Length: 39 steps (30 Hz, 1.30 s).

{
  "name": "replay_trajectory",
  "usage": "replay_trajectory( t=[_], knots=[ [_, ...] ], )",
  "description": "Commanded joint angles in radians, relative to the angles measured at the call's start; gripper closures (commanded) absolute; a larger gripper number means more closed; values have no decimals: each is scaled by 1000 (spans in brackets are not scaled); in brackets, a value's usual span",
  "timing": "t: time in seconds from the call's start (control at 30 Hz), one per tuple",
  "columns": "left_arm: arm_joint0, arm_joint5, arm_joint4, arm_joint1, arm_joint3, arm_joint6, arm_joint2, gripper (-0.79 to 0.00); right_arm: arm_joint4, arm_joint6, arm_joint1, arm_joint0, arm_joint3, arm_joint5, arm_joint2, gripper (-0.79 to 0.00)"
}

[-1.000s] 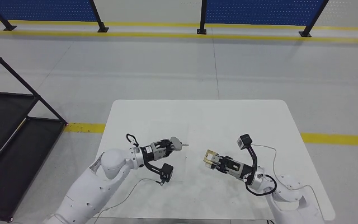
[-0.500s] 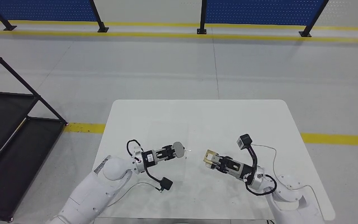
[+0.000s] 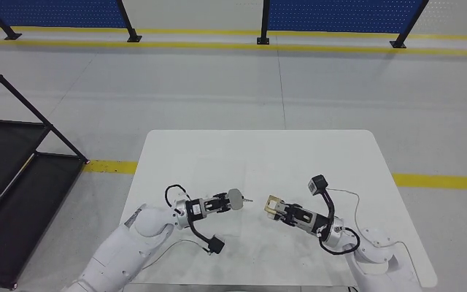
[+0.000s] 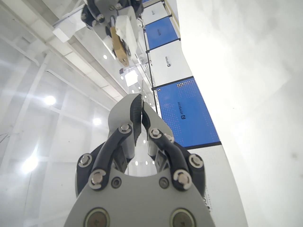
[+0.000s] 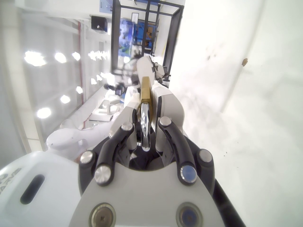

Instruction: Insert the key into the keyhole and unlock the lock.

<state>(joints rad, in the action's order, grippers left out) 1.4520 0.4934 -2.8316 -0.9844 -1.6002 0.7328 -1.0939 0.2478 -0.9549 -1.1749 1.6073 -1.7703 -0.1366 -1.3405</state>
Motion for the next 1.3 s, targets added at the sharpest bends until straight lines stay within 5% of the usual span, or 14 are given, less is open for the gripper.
replay_trajectory(
  t=[0.0, 0.37, 1.27],
  knots=[
    [-2, 39, 3, 0, 11, 21, 0, 0, 12, -37, 2, -18, 18, -6, 5, 0],
    [13, 150, 14, -4, 16, 7, 9, 0, 124, -186, 8, -129, 133, -5, 38, 0],
    [-8, 139, -35, -22, 28, -57, 45, 0, 88, -111, 15, -151, 182, -127, 108, 0]
  ],
)
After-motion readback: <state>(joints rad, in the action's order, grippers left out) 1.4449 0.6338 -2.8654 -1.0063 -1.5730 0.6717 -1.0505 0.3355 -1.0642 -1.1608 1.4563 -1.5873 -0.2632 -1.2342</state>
